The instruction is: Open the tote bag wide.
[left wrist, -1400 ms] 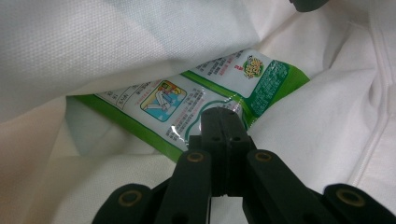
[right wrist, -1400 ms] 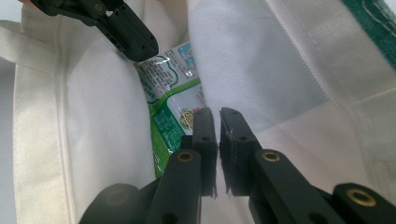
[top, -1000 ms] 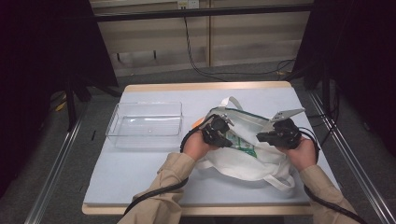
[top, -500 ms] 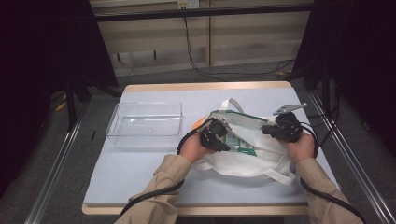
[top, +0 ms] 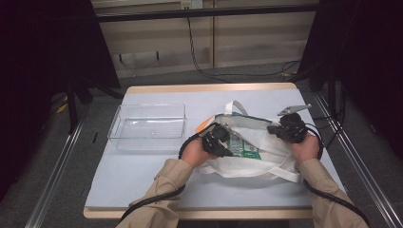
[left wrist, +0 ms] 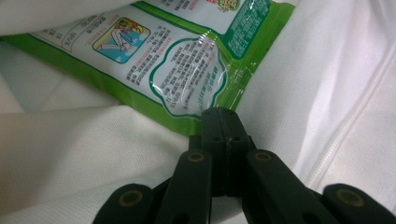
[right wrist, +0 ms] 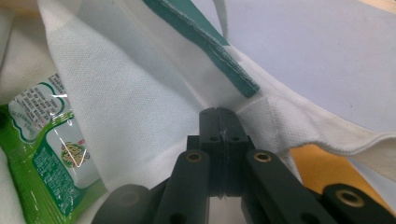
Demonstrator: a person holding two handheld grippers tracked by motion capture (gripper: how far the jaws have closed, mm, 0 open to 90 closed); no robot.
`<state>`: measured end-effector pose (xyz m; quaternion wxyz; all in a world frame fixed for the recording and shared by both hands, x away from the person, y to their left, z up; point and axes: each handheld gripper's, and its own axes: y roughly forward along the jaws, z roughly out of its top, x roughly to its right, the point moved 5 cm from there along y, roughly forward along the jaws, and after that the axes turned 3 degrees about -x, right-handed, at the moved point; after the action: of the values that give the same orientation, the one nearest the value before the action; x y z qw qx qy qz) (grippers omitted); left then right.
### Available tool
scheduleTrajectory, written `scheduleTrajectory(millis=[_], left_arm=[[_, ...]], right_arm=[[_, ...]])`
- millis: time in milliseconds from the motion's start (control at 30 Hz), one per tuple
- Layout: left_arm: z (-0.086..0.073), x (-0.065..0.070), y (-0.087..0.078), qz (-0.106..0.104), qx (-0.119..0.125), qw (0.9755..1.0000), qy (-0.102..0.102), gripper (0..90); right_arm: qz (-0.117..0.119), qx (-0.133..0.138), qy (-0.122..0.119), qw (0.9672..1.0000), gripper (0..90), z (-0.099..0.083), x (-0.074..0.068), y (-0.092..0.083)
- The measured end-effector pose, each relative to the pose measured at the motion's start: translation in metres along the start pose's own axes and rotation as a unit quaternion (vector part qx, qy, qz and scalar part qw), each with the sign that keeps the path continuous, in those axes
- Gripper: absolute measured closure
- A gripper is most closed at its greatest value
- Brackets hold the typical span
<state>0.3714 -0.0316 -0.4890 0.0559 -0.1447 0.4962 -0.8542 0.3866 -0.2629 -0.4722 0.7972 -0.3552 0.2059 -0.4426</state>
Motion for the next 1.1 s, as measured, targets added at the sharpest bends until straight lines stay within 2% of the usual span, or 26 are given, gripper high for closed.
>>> scheduleTrajectory(millis=[33, 67, 100, 200, 233, 267, 333, 367, 433, 467, 500, 567, 600, 667, 700, 733, 767, 933, 1033, 1100], left_arm=[[-0.001, 0.0, 0.0, -0.001, -0.002, 1.0, 0.003, 90.0], [0.0, 0.002, 0.001, -0.004, 0.008, 0.9999, -0.013, 90.0], [-0.002, 0.002, 0.001, -0.006, -0.002, 1.0, -0.004, 90.0], [-0.003, 0.004, 0.001, -0.008, 0.001, 0.9999, -0.011, 90.0], [-0.004, 0.003, 0.001, -0.006, -0.007, 1.0, -0.001, 90.0], [-0.004, 0.004, 0.002, -0.01, -0.004, 0.9999, -0.005, 90.0], [-0.005, 0.005, 0.001, -0.007, -0.008, 0.9999, -0.001, 90.0], [-0.005, 0.007, 0.002, -0.008, -0.001, 0.9999, -0.01, 90.0], [-0.006, 0.008, 0.002, -0.014, -0.004, 0.9998, -0.011, 90.0], [-0.007, 0.007, 0.002, -0.014, -0.011, 0.9998, 0.001, 90.0], [-0.007, 0.008, 0.002, -0.013, -0.007, 0.9999, -0.005, 90.0], [-0.007, 0.008, 0.003, -0.011, -0.003, 0.9999, -0.004, 90.0], [-0.008, 0.007, 0.002, -0.015, -0.011, 0.9998, 0.003, 90.0], [-0.01, 0.008, 0.003, -0.014, -0.003, 0.9999, -0.009, 90.0], [-0.01, 0.007, 0.003, -0.015, -0.007, 0.9999, 0.003, 90.0], [-0.011, 0.006, 0.003, -0.017, -0.008, 0.9998, 0.005, 90.0], [-0.011, 0.006, 0.003, -0.018, -0.006, 0.9998, 0.0, 90.0], [-0.012, 0.006, 0.004, -0.02, -0.003, 0.9998, -0.004, 90.0], [-0.012, 0.006, 0.004, -0.02, 0.0, 0.9998, 0.001, 90.0], [-0.013, 0.006, 0.005, -0.019, 0.003, 0.9998, -0.006, 90.0]], right_arm=[[0.002, 0.003, 0.003, 1.0, 89.7, 0.0, 0.0, 0.0], [0.003, 0.003, 0.002, 1.0, 89.8, 0.0, 0.001, 0.001], [0.001, 0.002, 0.002, 1.0, 89.9, 0.0, 0.001, 0.001], [0.0, 0.001, 0.004, 1.0, 90.0, 0.0, 0.002, 0.002], [-0.001, 0.0, 0.004, 1.0, 90.0, 0.0, 0.002, 0.002], [-0.002, 0.0, 0.005, 1.0, 90.0, 0.0, 0.003, 0.002], [-0.006, 0.001, 0.006, 1.0, 90.0, 0.0, 0.004, 0.003], [-0.003, 0.0, 0.006, 1.0, 90.0, -0.001, 0.005, 0.003], [-0.007, 0.0, 0.007, 0.9999, 90.0, -0.001, 0.005, 0.004], [-0.003, 0.0, 0.009, 1.0, 90.0, -0.001, 0.005, 0.004], [-0.005, 0.0, 0.008, 1.0, 90.0, -0.002, 0.006, 0.005], [-0.005, 0.001, 0.011, 0.9999, 90.0, -0.002, 0.006, 0.005], [-0.005, 0.002, 0.01, 0.9999, 90.0, -0.002, 0.006, 0.006], [-0.005, 0.0, 0.011, 0.9999, 90.0, -0.002, 0.006, 0.006], [-0.004, 0.0, 0.011, 0.9999, 90.0, -0.002, 0.006, 0.007], [-0.004, -0.002, 0.014, 0.9999, 90.0, -0.002, 0.006, 0.007], [0.0, 0.001, 0.013, 0.9999, 90.0, -0.002, 0.007, 0.008], [0.002, -0.002, 0.017, 0.9999, 90.0, -0.003, 0.008, 0.011], [0.004, -0.004, 0.018, 0.9998, 90.0, -0.005, 0.008, 0.013], [0.005, -0.004, 0.017, 0.9998, 90.0, -0.006, 0.009, 0.015]])
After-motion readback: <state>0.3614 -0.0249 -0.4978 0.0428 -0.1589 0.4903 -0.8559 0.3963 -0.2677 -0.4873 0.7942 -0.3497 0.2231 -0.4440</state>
